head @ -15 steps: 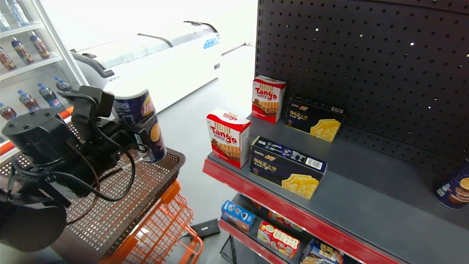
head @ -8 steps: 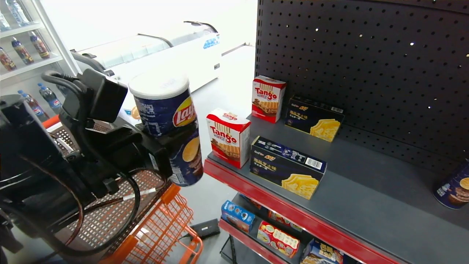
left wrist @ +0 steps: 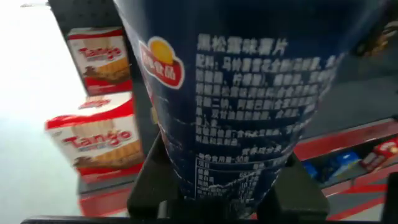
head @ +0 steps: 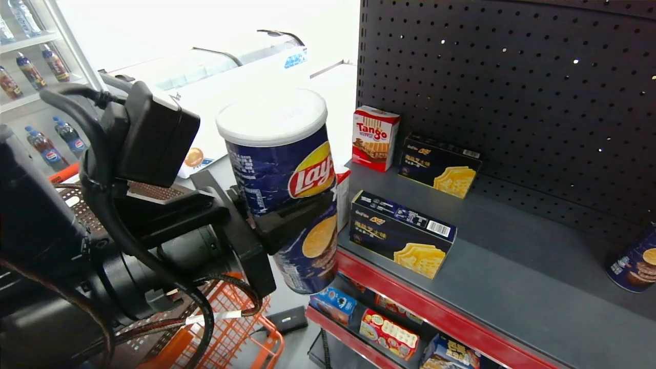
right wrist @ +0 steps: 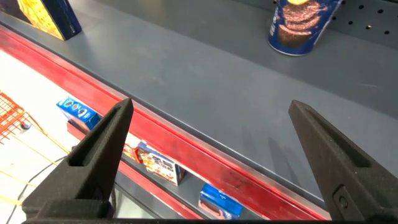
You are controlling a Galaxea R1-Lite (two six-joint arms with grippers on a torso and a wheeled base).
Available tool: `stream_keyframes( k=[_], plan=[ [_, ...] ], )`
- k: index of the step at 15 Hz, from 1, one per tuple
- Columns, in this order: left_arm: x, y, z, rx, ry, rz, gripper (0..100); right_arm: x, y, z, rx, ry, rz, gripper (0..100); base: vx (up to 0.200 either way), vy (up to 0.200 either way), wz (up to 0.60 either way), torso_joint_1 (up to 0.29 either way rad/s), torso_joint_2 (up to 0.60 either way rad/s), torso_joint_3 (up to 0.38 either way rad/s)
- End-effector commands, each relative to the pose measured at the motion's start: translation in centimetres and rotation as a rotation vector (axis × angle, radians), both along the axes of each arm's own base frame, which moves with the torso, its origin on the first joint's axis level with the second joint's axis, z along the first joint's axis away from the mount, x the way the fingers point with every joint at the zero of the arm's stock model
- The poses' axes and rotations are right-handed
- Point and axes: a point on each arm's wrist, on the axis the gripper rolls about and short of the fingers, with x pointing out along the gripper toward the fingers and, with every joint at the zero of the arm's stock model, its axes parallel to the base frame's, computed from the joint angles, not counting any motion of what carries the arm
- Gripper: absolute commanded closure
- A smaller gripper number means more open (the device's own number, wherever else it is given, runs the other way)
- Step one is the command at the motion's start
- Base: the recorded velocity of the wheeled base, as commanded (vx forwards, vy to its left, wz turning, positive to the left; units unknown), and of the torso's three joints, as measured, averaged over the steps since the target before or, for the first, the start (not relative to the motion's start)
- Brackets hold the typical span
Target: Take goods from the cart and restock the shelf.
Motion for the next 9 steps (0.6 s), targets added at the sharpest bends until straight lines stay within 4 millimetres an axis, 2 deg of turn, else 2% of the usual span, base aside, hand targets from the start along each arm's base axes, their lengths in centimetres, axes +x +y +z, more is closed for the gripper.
stream_keyframes(
  k=[1, 9],
  plan=[
    [-0.13, -1.79, -0.05, -0.003, 0.013, -0.059, 100, 0.0, 0.0, 0.0, 0.0, 0.0, 0.001, 0, 0.0, 0.0, 0.0, 0.0, 0.0, 0.0],
    [-0.5, -2.78, -0.11, -0.033, 0.063, -0.146, 100, 0.0, 0.0, 0.0, -0.003, 0.0, 0.002, 0, 0.0, 0.0, 0.0, 0.0, 0.0, 0.0]
  ],
)
